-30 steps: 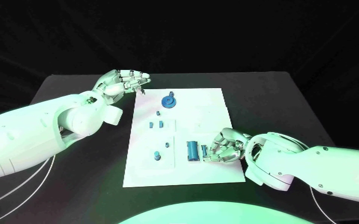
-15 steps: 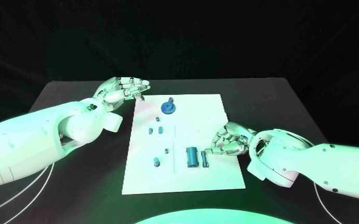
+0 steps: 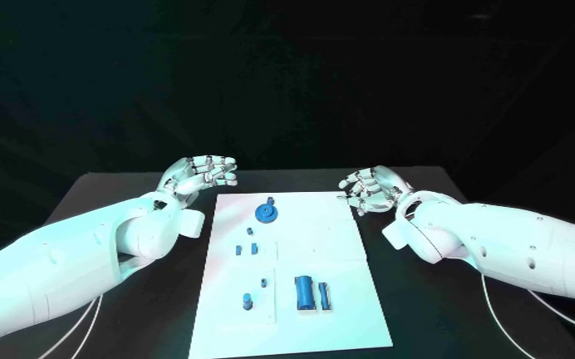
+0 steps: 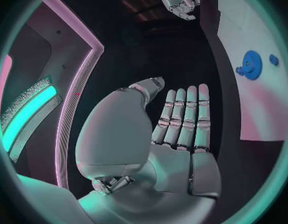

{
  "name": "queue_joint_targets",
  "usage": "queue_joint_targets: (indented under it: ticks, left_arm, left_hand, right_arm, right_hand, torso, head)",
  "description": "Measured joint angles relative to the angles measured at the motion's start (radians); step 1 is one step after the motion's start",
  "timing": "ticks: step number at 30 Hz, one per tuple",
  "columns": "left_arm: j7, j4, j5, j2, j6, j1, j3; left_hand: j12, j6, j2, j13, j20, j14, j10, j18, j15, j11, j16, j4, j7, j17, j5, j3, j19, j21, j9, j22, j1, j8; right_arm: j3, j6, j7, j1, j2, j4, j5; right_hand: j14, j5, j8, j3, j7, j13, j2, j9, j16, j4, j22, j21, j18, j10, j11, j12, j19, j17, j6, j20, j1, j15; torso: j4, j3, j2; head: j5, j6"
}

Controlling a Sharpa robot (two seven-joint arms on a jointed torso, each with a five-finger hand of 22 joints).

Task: Assemble the parts on the task board

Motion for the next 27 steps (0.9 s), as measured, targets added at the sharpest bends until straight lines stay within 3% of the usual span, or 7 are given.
queue_joint_targets:
  ticks: [5, 10, 13, 17, 19, 23, 27]
  left_arm:
    - [0.030, -0.082, 0.032, 0.047, -0.037, 0.000, 0.001]
    - [0.051, -0.139, 0.056, 0.078, -0.062, -0.001, 0.002]
    - [0.049, -0.132, 0.056, 0.072, -0.063, -0.001, 0.001]
    - [0.047, -0.099, 0.055, 0.060, -0.075, -0.009, 0.002]
    - [0.047, -0.064, 0.055, 0.052, -0.090, -0.015, 0.005]
    - [0.050, 0.022, 0.054, 0.029, -0.142, -0.028, 0.013]
    - [0.057, 0.133, 0.053, -0.001, -0.227, -0.048, 0.020]
  left_hand:
    - [-0.080, -0.027, 0.000, -0.005, 0.036, -0.044, 0.002, 0.000, 0.032, 0.020, -0.180, 0.014, -0.009, -0.066, 0.000, -0.003, -0.051, -0.177, -0.022, -0.117, 0.000, -0.018]
    - [-0.177, -0.062, 0.001, -0.007, 0.030, -0.077, -0.011, -0.010, 0.041, 0.028, -0.329, 0.024, -0.014, -0.114, -0.006, -0.031, -0.083, -0.310, -0.055, -0.218, -0.003, -0.054]
    - [-0.264, -0.320, 0.070, -0.028, -0.065, -0.300, -0.294, -0.072, -0.020, -0.040, -0.458, -0.028, -0.079, -0.161, -0.086, -0.189, -0.290, -0.392, -0.126, -0.304, -0.154, -0.158]
    - [-0.338, -0.560, 0.136, -0.048, -0.155, -0.509, -0.560, -0.117, -0.080, -0.106, -0.569, -0.077, -0.141, -0.202, -0.161, -0.335, -0.485, -0.461, -0.190, -0.378, -0.347, -0.254]
    - [-0.358, -0.626, 0.153, -0.053, -0.180, -0.567, -0.634, -0.119, -0.097, -0.124, -0.599, -0.091, -0.159, -0.213, -0.181, -0.376, -0.539, -0.480, -0.208, -0.398, -0.424, -0.280]
    - [-0.387, -0.722, 0.179, -0.060, -0.217, -0.652, -0.741, -0.139, -0.121, -0.151, -0.644, -0.111, -0.185, -0.230, -0.212, -0.434, -0.617, -0.508, -0.234, -0.428, -0.839, -0.320]
    - [-0.397, -0.766, 0.191, -0.064, -0.233, -0.689, -0.790, -0.149, -0.134, -0.162, -0.664, -0.121, -0.196, -0.237, -0.221, -0.460, -0.654, -0.516, -0.246, -0.441, -1.108, -0.337]
  right_arm:
    - [0.012, 0.030, 0.109, 0.002, 0.085, -0.168, 0.172]
    - [0.021, 0.059, 0.178, 0.003, 0.131, -0.271, 0.282]
    - [0.021, 0.057, 0.176, 0.002, 0.126, -0.259, 0.282]
    - [0.036, 0.046, 0.174, -0.009, 0.118, -0.224, 0.285]
    - [0.049, 0.035, 0.175, -0.018, 0.112, -0.189, 0.293]
    - [0.081, 0.002, 0.185, -0.045, 0.100, -0.096, 0.320]
    - [0.122, -0.052, 0.208, -0.076, 0.084, 0.022, 0.368]
  right_hand:
    - [-0.105, -0.021, -0.030, 0.090, 0.016, -0.280, -0.014, -0.046, -0.276, 0.012, -0.188, -0.188, 0.000, -0.021, 0.025, -0.214, -0.075, -0.138, -0.004, 0.039, 0.014, 0.042]
    - [-0.206, -0.048, -0.082, 0.142, 0.038, -0.562, -0.022, -0.115, -0.542, -0.030, -0.452, -0.286, 0.000, -0.010, 0.064, -0.366, -0.188, -0.293, 0.007, 0.094, -0.023, 0.089]
    - [-0.535, -0.092, -0.141, -0.009, -0.032, -0.693, 0.063, -0.272, -0.683, -0.119, -0.689, -0.311, -0.050, -0.159, 0.016, -0.417, -0.522, -0.435, -0.291, 0.027, -0.186, 0.058]
    - [-0.843, -0.130, -0.190, -0.153, -0.095, -0.785, 0.140, -0.410, -0.792, -0.190, -0.879, -0.332, -0.110, -0.569, -0.031, -0.453, -0.828, -0.553, -0.564, -0.039, -0.383, 0.026]
    - [-0.931, -0.141, -0.204, -0.193, -0.112, -0.811, 0.161, -0.449, -0.822, -0.211, -0.932, -0.334, -0.118, -0.699, -0.044, -0.462, -0.915, -0.586, -0.642, -0.058, -0.463, 0.017]
    - [-1.053, -0.152, -0.223, -0.251, -0.136, -0.846, 0.191, -0.504, -0.865, -0.239, -1.007, -0.340, -0.142, -0.883, -0.062, -0.472, -1.036, -0.633, -0.750, -0.084, -0.879, 0.004]
    - [-1.110, -0.159, -0.229, -0.276, -0.147, -0.863, 0.206, -0.530, -0.884, -0.254, -1.042, -0.345, -0.142, -0.968, -0.071, -0.479, -1.093, -0.654, -0.801, -0.097, -1.162, -0.001]
  torso:
    - [0.0003, 0.0024, -0.014]
    - [-0.0006, 0.0095, -0.022]
    - [-0.0012, 0.0096, -0.022]
    - [-0.0055, 0.0153, -0.027]
    - [-0.0104, 0.0217, -0.033]
    - [-0.0187, 0.0337, -0.044]
    - [-0.0234, 0.0399, -0.049]
  head:
    - [0.013, 0.039]
    - [0.024, 0.066]
    - [0.024, 0.064]
    - [0.037, 0.059]
    - [0.048, 0.056]
    - [0.066, 0.052]
    - [0.073, 0.051]
